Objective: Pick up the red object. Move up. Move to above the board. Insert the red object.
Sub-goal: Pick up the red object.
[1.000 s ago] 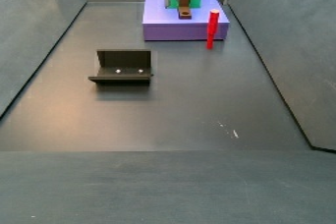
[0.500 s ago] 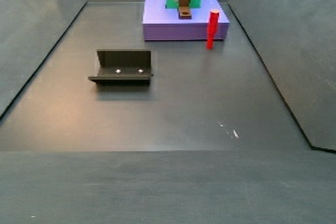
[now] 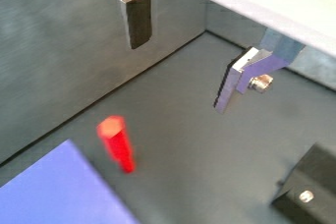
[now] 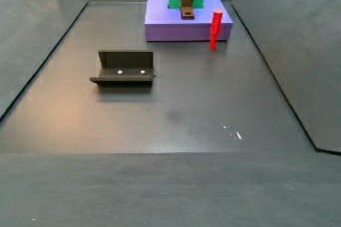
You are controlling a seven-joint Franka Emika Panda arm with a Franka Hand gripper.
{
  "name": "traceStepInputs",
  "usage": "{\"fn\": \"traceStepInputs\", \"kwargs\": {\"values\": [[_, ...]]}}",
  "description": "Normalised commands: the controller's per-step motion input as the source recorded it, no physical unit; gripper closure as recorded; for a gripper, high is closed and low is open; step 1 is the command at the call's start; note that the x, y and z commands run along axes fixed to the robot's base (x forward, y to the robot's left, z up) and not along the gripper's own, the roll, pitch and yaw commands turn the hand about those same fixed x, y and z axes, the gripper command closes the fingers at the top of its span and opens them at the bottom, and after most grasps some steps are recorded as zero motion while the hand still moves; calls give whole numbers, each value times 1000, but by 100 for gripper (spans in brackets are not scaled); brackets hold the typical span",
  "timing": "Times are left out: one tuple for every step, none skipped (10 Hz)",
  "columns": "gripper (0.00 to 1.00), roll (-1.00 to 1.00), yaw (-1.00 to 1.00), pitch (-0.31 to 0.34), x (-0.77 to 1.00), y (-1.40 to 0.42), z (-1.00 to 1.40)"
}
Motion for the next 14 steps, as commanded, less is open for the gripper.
{"fn": "traceStepInputs", "kwargs": {"values": [[0, 59, 0, -74, -194, -531, -289], [0, 0, 0, -96, -149, -389, -300], [0, 0, -6, -117, -89, -257, -303], [0, 0, 0, -114, -134, -251, -329], [0, -26, 0, -114, -151, -211, -394], [0, -44, 0, -109, -160, -200, -391], [0, -19, 0, -81, -169, -206, -300], [0, -21, -23, -63, -146, -137, -234], [0, -44, 0, -56, -123, -37, -191], [0, -60, 0, -50, -100, 0, -194], [0, -77, 0, -47, -66, 0, -209], [0, -67, 0, -50, -57, 0, -223], [0, -69, 0, -57, -57, 0, -243], [0, -80, 0, -66, -69, 0, -266]]}}
